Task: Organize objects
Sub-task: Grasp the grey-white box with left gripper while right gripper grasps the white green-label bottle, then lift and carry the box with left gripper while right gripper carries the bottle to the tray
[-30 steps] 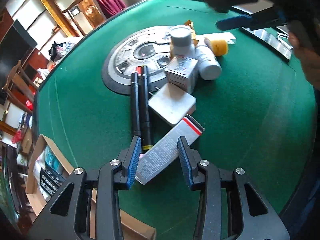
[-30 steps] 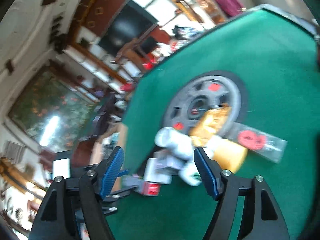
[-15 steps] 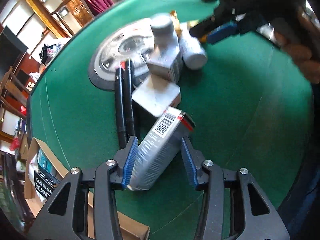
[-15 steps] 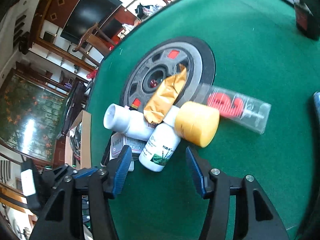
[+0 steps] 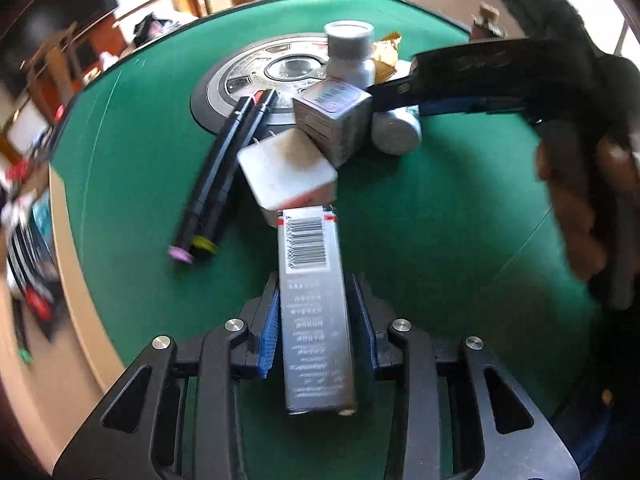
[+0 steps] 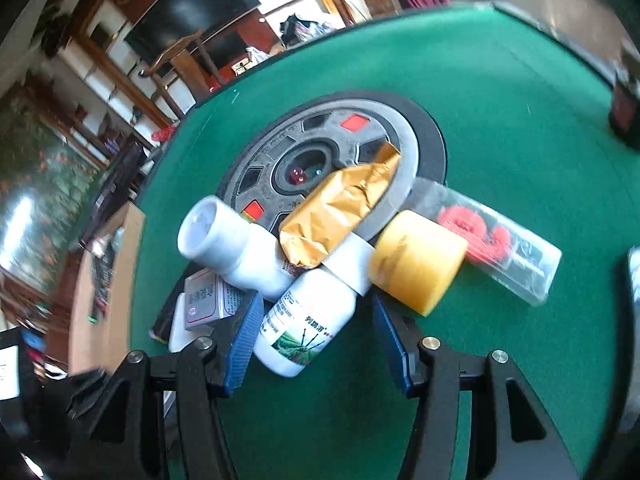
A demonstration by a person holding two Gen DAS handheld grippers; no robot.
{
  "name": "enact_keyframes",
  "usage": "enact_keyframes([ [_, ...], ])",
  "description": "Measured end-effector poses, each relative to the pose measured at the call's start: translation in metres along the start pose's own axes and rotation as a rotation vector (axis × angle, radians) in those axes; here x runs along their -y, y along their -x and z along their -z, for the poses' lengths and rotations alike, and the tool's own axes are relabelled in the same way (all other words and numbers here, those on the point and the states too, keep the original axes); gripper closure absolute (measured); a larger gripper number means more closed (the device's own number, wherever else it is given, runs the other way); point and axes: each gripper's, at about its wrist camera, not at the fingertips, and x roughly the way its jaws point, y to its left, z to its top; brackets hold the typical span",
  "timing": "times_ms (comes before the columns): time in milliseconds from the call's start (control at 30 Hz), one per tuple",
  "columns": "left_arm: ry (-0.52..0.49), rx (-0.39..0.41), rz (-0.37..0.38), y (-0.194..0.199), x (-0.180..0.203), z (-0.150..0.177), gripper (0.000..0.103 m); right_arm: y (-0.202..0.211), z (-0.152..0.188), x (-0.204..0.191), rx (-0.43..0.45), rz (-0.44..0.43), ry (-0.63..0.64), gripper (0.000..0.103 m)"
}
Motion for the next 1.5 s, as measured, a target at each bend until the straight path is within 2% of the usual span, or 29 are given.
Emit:
enact_keyframes([
  [100, 0.065, 0.031, -0.002, -0.004, 0.002, 0.004, 0.071, -0.001, 0.003, -0.009, 0.015, 0.02, 0.074, 0.053],
  [167, 0.091, 0.039, -0.004, -0.007, -0.002, 0.003, 0.071, 0.004, 0.007, -0.008, 0.012, 0.02, 0.083, 0.066],
  [200, 0.091, 0.042, -0.009, -0.009, -0.004, 0.003, 0.071, 0.006, 0.008, -0.008, 0.016, 0.033, 0.096, 0.068],
  [467, 0.089, 0.093, -0.017, -0.013, -0.002, 0.006, 0.064, 0.003, 0.012, -0.011, -0.002, 0.084, 0.15, 0.069],
  [633, 0.092, 0.128, -0.039, -0.001, 0.003, 0.01, 0.038, 0.002, 0.015, -0.016, 0.008, 0.12, 0.183, 0.069],
  [700, 0.1, 0.131, -0.035, -0.002, 0.0, 0.009, 0.034, 0.002, 0.016, -0.019, 0.011, 0.136, 0.197, 0.069],
  [833, 0.101, 0.151, -0.039, -0.002, 0.001, 0.011, 0.034, -0.001, 0.017, -0.023, 0.019, 0.174, 0.221, 0.069],
  [1167, 0.15, 0.179, -0.029, 0.0, -0.007, 0.013, 0.036, 0.001, 0.016, -0.022, 0.021, 0.178, 0.196, 0.069],
  [1200, 0.151, 0.18, -0.035, 0.0, -0.007, 0.013, 0.04, 0.003, 0.016, -0.021, 0.023, 0.174, 0.196, 0.069],
  [1233, 0.154, 0.182, -0.046, 0.001, -0.008, 0.013, 0.055, 0.005, 0.016, -0.021, 0.029, 0.174, 0.186, 0.069],
  [1300, 0.16, 0.188, -0.069, 0.003, -0.01, 0.014, 0.073, 0.012, 0.015, -0.02, 0.051, 0.173, 0.175, 0.069],
  [1333, 0.164, 0.189, -0.063, 0.004, -0.012, 0.014, 0.077, 0.015, 0.015, -0.02, 0.063, 0.168, 0.169, 0.069],
  [1500, 0.154, 0.187, -0.078, 0.004, -0.011, 0.015, 0.077, 0.027, 0.014, -0.021, 0.107, 0.151, 0.145, 0.069],
])
